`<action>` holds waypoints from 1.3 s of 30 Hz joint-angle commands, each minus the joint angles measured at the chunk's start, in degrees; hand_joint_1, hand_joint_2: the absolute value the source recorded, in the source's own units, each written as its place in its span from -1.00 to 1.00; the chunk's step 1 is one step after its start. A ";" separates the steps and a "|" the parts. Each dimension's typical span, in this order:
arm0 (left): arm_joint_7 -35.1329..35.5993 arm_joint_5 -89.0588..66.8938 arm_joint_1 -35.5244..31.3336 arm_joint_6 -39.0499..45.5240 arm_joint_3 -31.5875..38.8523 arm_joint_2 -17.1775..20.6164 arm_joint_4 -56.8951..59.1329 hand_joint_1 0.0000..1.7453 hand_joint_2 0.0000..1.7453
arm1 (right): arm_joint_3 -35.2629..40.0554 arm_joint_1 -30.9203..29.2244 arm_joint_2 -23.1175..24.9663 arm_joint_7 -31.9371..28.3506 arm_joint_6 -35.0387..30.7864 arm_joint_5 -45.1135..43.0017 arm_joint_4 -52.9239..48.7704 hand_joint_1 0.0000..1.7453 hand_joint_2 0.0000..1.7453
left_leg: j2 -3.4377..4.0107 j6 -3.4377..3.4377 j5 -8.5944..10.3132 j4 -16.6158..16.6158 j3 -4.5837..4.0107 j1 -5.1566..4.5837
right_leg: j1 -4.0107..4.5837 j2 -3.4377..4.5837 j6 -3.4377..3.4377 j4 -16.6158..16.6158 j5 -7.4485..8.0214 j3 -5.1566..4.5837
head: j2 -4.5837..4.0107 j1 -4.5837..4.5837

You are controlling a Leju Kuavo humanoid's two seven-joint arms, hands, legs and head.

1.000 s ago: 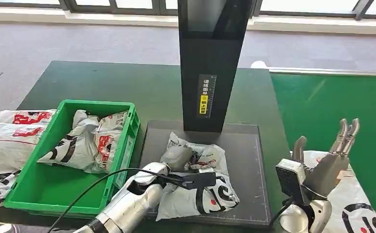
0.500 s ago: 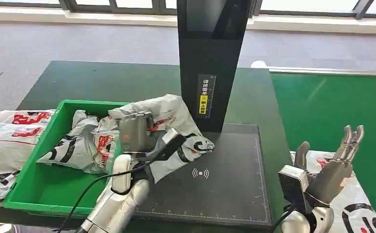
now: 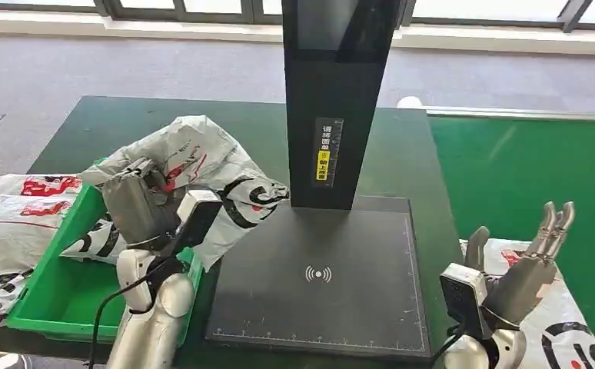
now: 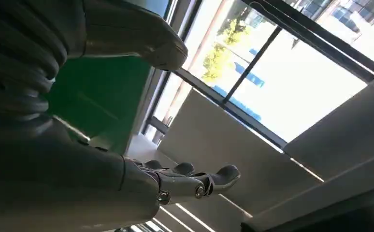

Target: Moved the parcel from conveyor to table for the left to box.

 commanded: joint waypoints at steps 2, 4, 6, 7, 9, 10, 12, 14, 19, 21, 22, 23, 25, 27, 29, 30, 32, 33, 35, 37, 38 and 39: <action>-1.46 0.49 -0.23 0.11 5.87 -1.88 -1.07 1.00 1.00 | -0.89 -1.31 0.48 -0.22 -0.03 -0.37 2.36 -1.00 1.00 | 0.15 -0.03 0.10 -0.17 0.00 0.01 | 0.02 0.07 -0.08 -0.14 0.12 -0.06 | -0.02 0.00; -0.88 0.70 -0.60 0.11 9.54 -3.07 -1.63 1.00 1.00 | -1.08 -1.12 0.51 -0.36 -0.20 -0.50 1.94 -1.00 1.00 | 0.10 -0.01 0.04 -0.05 -0.02 0.02 | 0.03 0.05 -0.05 -0.05 0.06 -0.05 | -0.02 0.00; 2.14 0.67 -1.96 0.11 14.89 -3.09 -0.55 1.00 1.00 | -1.21 -0.98 0.58 -0.48 -0.28 -0.65 1.46 -1.00 1.00 | 0.17 -0.02 0.07 -0.09 -0.04 0.02 | 0.03 0.10 -0.06 -0.08 0.11 -0.09 | -0.02 0.00; 2.42 1.49 -2.99 0.11 18.65 -2.38 0.95 1.00 1.00 | -1.23 -0.92 0.55 -0.51 -0.38 -0.68 1.11 -1.00 1.00 | 0.23 -0.02 0.18 -0.25 -0.04 0.02 | 0.04 0.12 -0.09 -0.23 0.22 -0.10 | -0.02 0.00; 0.29 3.22 -4.76 0.11 25.94 -2.42 3.45 1.00 1.00 | -1.39 -1.01 0.43 -0.34 -0.44 -0.71 0.65 -1.00 1.00 | 0.35 -0.05 0.16 -0.25 0.03 0.01 | 0.02 0.25 -0.11 -0.17 0.21 -0.11 | 0.00 0.00; -1.04 4.86 -5.48 0.11 29.24 -2.26 4.54 1.00 1.00 | -1.49 -1.17 0.26 -0.20 -0.45 -0.75 0.45 -1.00 1.00 | 0.31 -0.05 0.11 -0.17 0.03 0.00 | 0.01 0.23 -0.10 -0.08 0.15 -0.09 | 0.00 0.02; -2.39 5.41 -6.07 0.11 32.92 -2.43 5.11 1.00 1.00 | -1.63 -1.23 0.11 0.02 -0.32 -0.82 0.09 -1.00 1.00 | 0.24 -0.04 0.05 -0.10 0.05 0.00 | 0.01 0.18 -0.07 -0.02 0.07 -0.06 | 0.00 0.00; -2.37 4.96 -6.21 0.11 34.65 -2.80 4.82 1.00 1.00 | -1.65 -0.92 0.23 0.13 -0.25 -0.91 -0.52 -1.00 1.00 | 0.30 -0.06 0.15 -0.22 0.04 0.02 | 0.03 0.21 -0.11 -0.12 0.17 -0.11 | 0.00 0.00; -1.95 4.77 -5.77 0.11 35.26 -3.37 4.09 1.00 1.00 | -1.87 -0.02 0.65 0.51 0.35 -0.77 -1.73 -1.00 1.00 | 0.06 -0.03 0.06 -0.06 -0.01 0.05 | 0.03 0.00 -0.04 -0.02 0.02 -0.05 | 0.00 0.00; -2.05 4.86 -5.45 0.11 35.42 -3.54 3.63 1.00 1.00 | -1.88 0.31 0.78 0.49 0.36 -0.72 -1.93 -1.00 1.00 | 0.07 -0.03 0.05 -0.06 0.01 0.05 | 0.04 0.02 -0.03 -0.03 0.02 -0.03 | -0.02 0.00; -2.05 4.86 -5.45 0.11 35.42 -3.54 3.63 1.00 1.00 | -1.88 0.31 0.78 0.49 0.36 -0.72 -1.93 -1.00 1.00 | 0.11 -0.03 0.18 -0.25 0.00 0.06 | 0.05 -0.01 -0.07 -0.23 0.15 -0.03 | -0.02 0.00; -2.16 4.95 -5.31 0.11 35.59 -3.66 3.62 1.00 1.00 | -1.96 0.49 0.89 0.50 0.33 -0.70 -1.85 -1.00 1.00 | 0.07 -0.04 0.15 -0.17 -0.03 0.05 | 0.04 -0.02 -0.06 -0.15 0.11 -0.05 | -0.02 0.00; -2.24 4.57 -5.11 0.11 35.81 -3.97 3.44 1.00 1.00 | -2.08 0.89 1.19 0.49 0.28 -0.65 -1.76 -1.00 1.00 | 0.07 -0.04 0.14 -0.15 -0.04 0.05 | 0.04 -0.01 -0.07 -0.14 0.10 -0.05 | -0.02 0.00; -2.65 4.51 -4.94 0.11 36.13 -4.25 3.19 1.00 1.00 | -2.11 1.14 1.31 0.28 0.32 -0.56 -1.86 -1.00 1.00 | 0.04 -0.05 0.13 -0.13 -0.04 0.05 | 0.04 -0.04 -0.07 -0.13 0.09 -0.04 | -0.02 0.00; -2.73 3.98 -4.78 0.11 35.91 -4.15 3.21 1.00 1.00 | -2.23 1.19 1.21 0.17 0.39 -0.65 -2.05 -1.00 1.00 | 0.04 -0.05 0.09 -0.08 -0.03 0.05 | 0.04 -0.02 -0.06 -0.07 0.05 -0.04 | 0.00 0.00; -3.93 2.88 -4.90 0.11 36.90 -4.93 0.98 -1.00 1.00 | -2.26 1.05 1.04 0.14 0.66 -0.83 -2.11 -1.00 1.00 | 0.07 -0.06 0.12 -0.12 -0.03 0.05 | 0.04 0.00 -0.07 -0.10 0.08 -0.06 | -0.02 0.00; -3.74 1.45 -5.00 0.11 36.55 -4.86 1.92 -1.00 1.00 | -2.47 1.08 1.07 0.14 0.57 -0.87 -2.24 -1.00 1.00 | 0.07 -0.05 0.08 -0.05 -0.08 0.06 | 0.05 0.00 -0.06 -0.05 0.05 -0.10 | -0.02 0.00; -2.97 0.84 -5.05 0.11 35.30 -4.51 2.84 -1.00 1.00 | -2.68 1.35 1.14 0.20 0.48 -0.86 -2.48 -1.00 1.00 | 0.05 -0.05 0.12 -0.11 -0.06 0.05 | 0.04 -0.03 -0.07 -0.09 0.08 -0.08 | -0.02 0.00; -2.58 0.28 -5.06 0.11 34.70 -4.41 2.76 -1.00 1.00 | -2.80 1.68 1.30 0.23 0.46 -0.86 -2.71 -1.00 1.00 | 0.02 -0.05 0.17 -0.18 -0.07 0.06 | 0.06 -0.08 -0.08 -0.18 0.12 -0.07 | -0.02 0.00; -2.58 0.28 -5.06 0.11 34.70 -4.41 2.76 -1.00 1.00 | -2.80 1.68 1.30 0.23 0.46 -0.86 -2.71 -1.00 1.00 | 0.00 -0.05 0.21 -0.26 -0.05 0.06 | 0.06 -0.12 -0.10 -0.26 0.15 -0.04 | 0.00 0.00; -3.00 -0.34 -5.15 0.11 34.05 -4.48 2.35 -1.00 -1.00 | -2.98 1.88 1.56 0.24 0.34 -0.84 -2.88 -1.00 1.00 | -0.01 -0.04 0.16 -0.18 -0.06 0.05 | 0.05 -0.11 -0.08 -0.19 0.10 -0.05 | -0.02 0.00; -2.48 -1.16 -5.20 0.11 33.54 -4.79 2.01 -1.00 -1.00 | -3.00 2.15 1.76 0.31 0.50 -0.75 -3.30 -1.00 1.00 | 0.02 -0.04 0.09 -0.09 -0.04 0.05 | 0.04 -0.05 -0.05 -0.09 0.05 -0.05 | 0.00 0.00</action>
